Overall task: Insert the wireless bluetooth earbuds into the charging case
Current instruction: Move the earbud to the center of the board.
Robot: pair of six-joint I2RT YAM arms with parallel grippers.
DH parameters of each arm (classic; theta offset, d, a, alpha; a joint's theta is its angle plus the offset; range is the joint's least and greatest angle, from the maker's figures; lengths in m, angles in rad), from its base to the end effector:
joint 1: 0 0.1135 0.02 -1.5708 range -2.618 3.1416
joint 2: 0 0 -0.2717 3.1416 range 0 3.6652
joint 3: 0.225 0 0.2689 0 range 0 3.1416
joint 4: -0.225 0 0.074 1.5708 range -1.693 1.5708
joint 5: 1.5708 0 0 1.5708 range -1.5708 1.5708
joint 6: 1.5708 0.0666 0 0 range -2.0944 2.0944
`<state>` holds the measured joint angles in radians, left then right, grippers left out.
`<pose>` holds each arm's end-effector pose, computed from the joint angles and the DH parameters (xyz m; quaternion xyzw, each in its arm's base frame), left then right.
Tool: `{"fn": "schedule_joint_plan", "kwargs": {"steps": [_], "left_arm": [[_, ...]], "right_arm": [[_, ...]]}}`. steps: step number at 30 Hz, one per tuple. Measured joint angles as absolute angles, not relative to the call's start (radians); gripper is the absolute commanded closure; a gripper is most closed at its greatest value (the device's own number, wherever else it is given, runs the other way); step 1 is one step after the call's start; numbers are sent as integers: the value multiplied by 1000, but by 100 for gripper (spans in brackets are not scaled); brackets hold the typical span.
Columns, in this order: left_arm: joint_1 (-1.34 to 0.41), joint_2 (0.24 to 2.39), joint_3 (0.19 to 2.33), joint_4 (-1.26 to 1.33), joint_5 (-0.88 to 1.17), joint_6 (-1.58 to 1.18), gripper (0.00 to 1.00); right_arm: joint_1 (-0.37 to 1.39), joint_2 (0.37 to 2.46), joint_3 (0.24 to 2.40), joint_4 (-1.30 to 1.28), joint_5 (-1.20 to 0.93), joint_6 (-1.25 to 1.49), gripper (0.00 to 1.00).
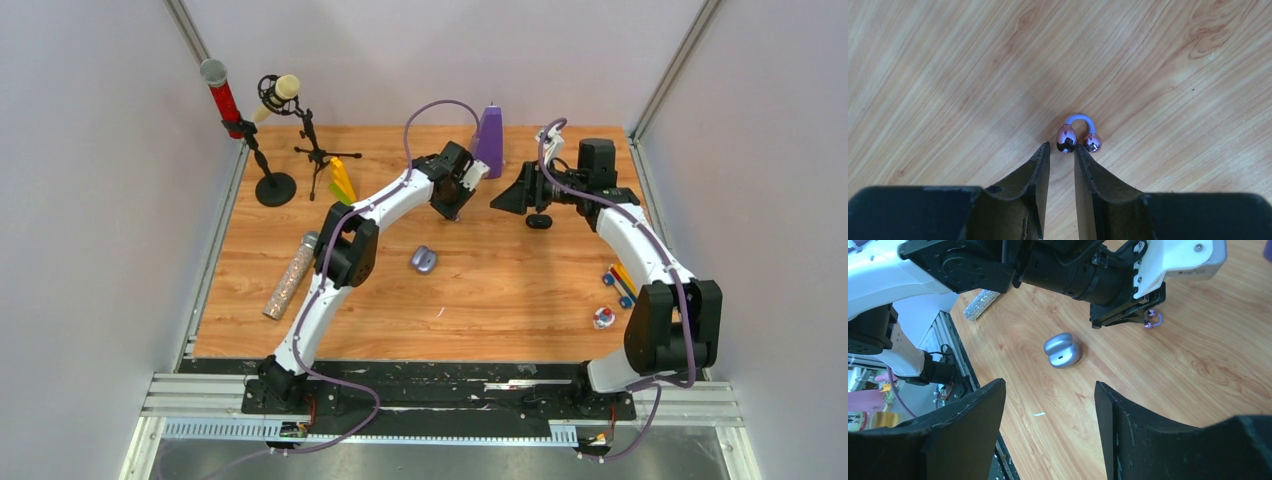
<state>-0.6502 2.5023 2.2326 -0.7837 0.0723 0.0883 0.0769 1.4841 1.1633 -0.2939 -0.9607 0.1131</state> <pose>0.4557 -0.3526 0.1415 0.3573 0.8976 -0.1045 0.2359 0.3505 0.0818 0.2938 -0.1983 0.7911 0.4471 0.3672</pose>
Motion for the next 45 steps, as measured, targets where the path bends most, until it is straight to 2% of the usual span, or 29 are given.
{"fn": "schedule_joint_plan", "kwargs": {"steps": [16, 22, 29, 45], "left_arm": [[-648, 2460, 2149, -721, 102, 195, 70], [-645, 2451, 2138, -737, 80, 215, 81], [-645, 2454, 2149, -744, -8, 207, 80], [-661, 2528, 2279, -781, 14, 167, 79]], "right_arm": [[66, 1528, 1152, -293, -989, 149, 34], [64, 1528, 1151, -294, -990, 149, 34], [63, 1528, 1151, -293, -990, 149, 34], [38, 1514, 1151, -293, -1002, 149, 34]]}}
